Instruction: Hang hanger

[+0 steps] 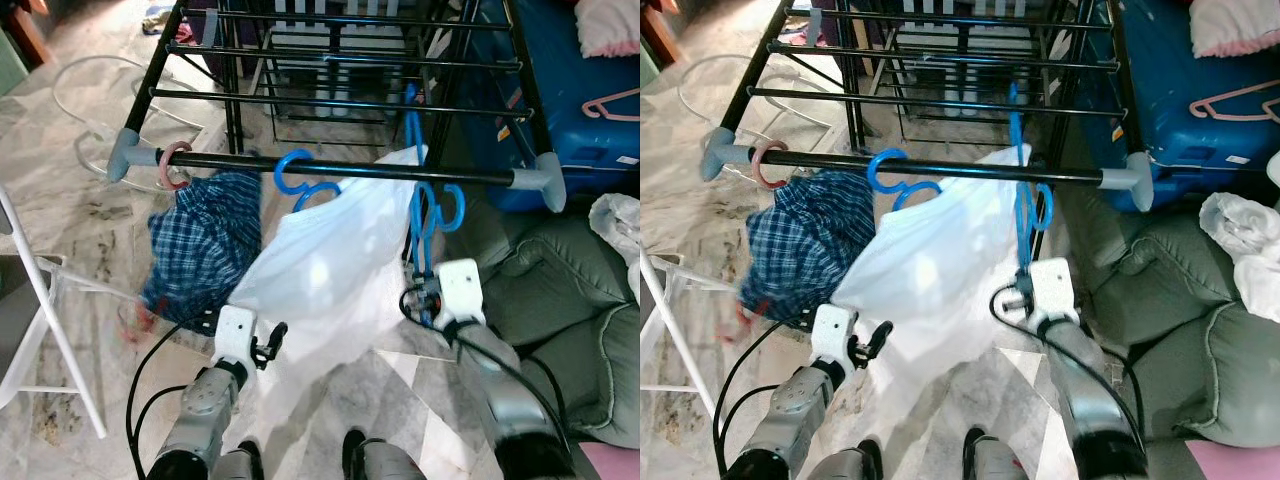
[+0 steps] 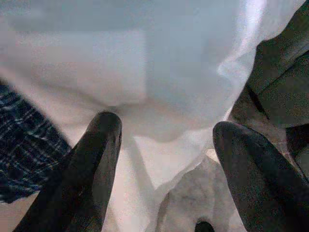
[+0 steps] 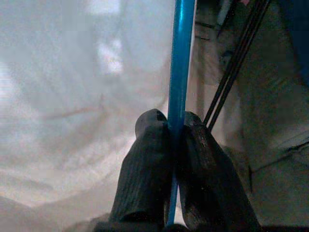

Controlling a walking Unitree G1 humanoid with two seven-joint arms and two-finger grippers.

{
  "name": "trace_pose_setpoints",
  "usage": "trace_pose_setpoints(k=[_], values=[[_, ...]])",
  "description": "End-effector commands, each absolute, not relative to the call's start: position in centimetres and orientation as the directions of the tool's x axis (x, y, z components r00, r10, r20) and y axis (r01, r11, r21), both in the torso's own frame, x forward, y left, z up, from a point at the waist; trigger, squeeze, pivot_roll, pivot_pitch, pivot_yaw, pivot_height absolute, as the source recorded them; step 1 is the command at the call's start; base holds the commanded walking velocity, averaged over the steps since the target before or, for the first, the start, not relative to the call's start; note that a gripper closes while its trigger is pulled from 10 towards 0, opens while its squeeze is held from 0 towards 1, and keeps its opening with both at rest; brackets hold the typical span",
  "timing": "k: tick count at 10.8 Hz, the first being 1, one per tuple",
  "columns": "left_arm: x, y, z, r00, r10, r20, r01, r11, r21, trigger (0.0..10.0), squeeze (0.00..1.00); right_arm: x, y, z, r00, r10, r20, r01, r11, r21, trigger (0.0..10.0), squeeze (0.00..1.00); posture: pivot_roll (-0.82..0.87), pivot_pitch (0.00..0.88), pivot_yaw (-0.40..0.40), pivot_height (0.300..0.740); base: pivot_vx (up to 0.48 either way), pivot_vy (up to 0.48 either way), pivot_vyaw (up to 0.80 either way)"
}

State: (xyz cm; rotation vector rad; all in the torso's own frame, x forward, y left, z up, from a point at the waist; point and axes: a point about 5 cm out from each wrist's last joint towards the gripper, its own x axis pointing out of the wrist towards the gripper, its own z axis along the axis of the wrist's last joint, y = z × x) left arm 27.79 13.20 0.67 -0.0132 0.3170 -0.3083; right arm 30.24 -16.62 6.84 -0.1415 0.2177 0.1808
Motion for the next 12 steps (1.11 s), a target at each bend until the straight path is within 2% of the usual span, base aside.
trace_pose_setpoints(k=[1,2,4,7,8,10,11,12], values=[[27.5,13.2,0.4,0.893,-0.312,-0.325,0.312,0.949,-0.056,10.0,0.00,29.6,-16.3,6.2,0.952,0.184,-0.245,-0.220,0.967,-0.128,10.0,0.00,-0.06,0.214,0.020,0.740,0.000,0.000,0.00],[27.5,13.1,0.2,0.887,-0.316,-0.336,0.317,0.947,-0.054,10.0,0.00,28.2,-16.6,4.2,0.936,0.151,-0.317,-0.194,0.975,-0.109,10.0,0.00,-0.07,0.215,0.025,0.740,0.000,0.000,0.00],[27.4,12.9,0.1,0.879,-0.327,-0.347,0.330,0.942,-0.051,10.0,0.00,27.3,-16.6,2.6,0.913,0.082,-0.399,-0.119,0.991,-0.068,10.0,0.00,-0.07,0.217,0.028,0.740,0.000,0.000,0.00],[27.6,12.7,0.2,0.876,-0.331,-0.351,0.338,0.940,-0.042,10.0,0.00,27.5,-18.3,1.9,0.889,-0.099,-0.448,0.072,0.994,-0.077,10.0,0.00,-0.08,0.214,0.033,0.740,0.000,0.000,0.00],[27.7,12.6,0.2,0.875,-0.331,-0.353,0.339,0.940,-0.041,10.0,0.00,27.7,-19.4,1.7,0.866,-0.169,-0.470,0.170,0.985,-0.041,10.0,0.00,-0.07,0.208,0.032,0.740,0.000,0.000,0.00],[27.8,12.5,0.3,0.876,-0.330,-0.351,0.339,0.940,-0.039,10.0,0.00,28.6,-19.8,2.7,0.885,-0.185,-0.427,0.187,0.982,-0.038,10.0,0.00,-0.07,0.203,0.032,0.740,0.000,0.000,0.00],[27.8,12.6,0.3,0.878,-0.328,-0.350,0.336,0.941,-0.037,10.0,0.00,29.0,-19.5,3.5,0.904,-0.172,-0.391,0.172,0.984,-0.035,10.0,0.00,-0.07,0.203,0.032,0.740,0.000,0.000,0.00],[27.7,12.8,0.2,0.877,-0.322,-0.356,0.331,0.943,-0.038,10.0,0.00,28.9,-18.0,3.8,0.918,-0.104,-0.384,0.098,0.995,-0.035,10.0,0.00,-0.07,0.206,0.029,0.740,0.000,0.000,0.00]])
